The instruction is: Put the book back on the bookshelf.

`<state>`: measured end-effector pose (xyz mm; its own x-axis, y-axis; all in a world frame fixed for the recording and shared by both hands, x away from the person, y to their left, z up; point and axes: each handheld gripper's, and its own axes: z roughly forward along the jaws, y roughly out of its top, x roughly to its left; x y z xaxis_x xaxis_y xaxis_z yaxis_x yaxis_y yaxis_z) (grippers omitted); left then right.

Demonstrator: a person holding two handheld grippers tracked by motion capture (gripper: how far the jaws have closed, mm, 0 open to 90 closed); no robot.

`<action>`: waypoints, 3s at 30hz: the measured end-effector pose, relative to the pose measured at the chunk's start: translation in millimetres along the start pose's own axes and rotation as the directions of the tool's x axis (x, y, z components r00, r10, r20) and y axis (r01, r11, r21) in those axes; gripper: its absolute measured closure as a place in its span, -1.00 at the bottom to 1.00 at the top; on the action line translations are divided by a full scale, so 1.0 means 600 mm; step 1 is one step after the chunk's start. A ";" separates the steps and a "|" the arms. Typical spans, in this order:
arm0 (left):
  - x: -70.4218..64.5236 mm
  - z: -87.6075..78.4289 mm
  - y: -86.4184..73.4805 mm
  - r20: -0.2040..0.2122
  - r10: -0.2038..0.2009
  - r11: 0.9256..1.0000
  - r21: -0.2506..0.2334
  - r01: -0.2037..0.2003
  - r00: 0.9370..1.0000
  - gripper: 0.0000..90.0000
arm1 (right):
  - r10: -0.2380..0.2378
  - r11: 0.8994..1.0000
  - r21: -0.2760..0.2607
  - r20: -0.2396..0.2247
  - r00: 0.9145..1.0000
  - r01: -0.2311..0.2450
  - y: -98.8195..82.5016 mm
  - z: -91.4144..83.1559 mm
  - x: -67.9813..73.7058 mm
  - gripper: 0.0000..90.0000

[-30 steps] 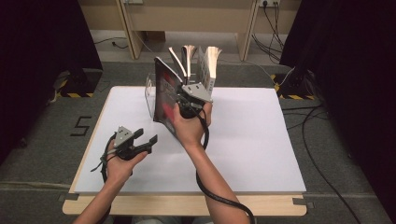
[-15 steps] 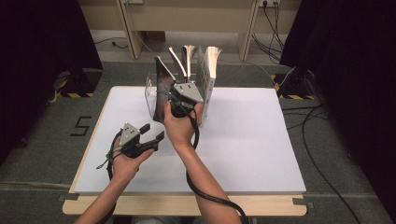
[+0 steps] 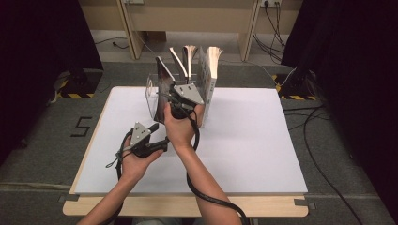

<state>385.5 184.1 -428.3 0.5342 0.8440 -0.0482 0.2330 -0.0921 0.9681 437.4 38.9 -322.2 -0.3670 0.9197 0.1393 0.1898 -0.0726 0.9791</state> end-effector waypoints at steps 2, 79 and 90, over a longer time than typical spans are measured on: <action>-0.004 0.004 0.001 0.000 0.007 1.000 -0.008 -0.007 1.000 -0.32 | 0.003 1.000 -0.002 -0.001 1.000 -0.003 0.000 0.000 -0.002 0.90; -0.032 0.049 0.024 -0.174 0.119 0.991 -0.041 -0.128 0.978 0.38 | 0.054 0.997 0.065 -0.096 0.994 -0.048 0.007 -0.006 -0.008 0.80; -0.037 0.051 0.022 -0.198 0.133 0.989 -0.043 -0.144 0.971 0.33 | 0.068 0.995 0.078 -0.100 0.993 -0.060 0.009 -0.004 -0.003 0.83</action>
<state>401.6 147.8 -422.1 0.3885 0.9122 0.1303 0.1183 -0.1896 0.9747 436.6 36.0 -316.5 -0.4427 0.8693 0.2197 0.2819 -0.0976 0.9545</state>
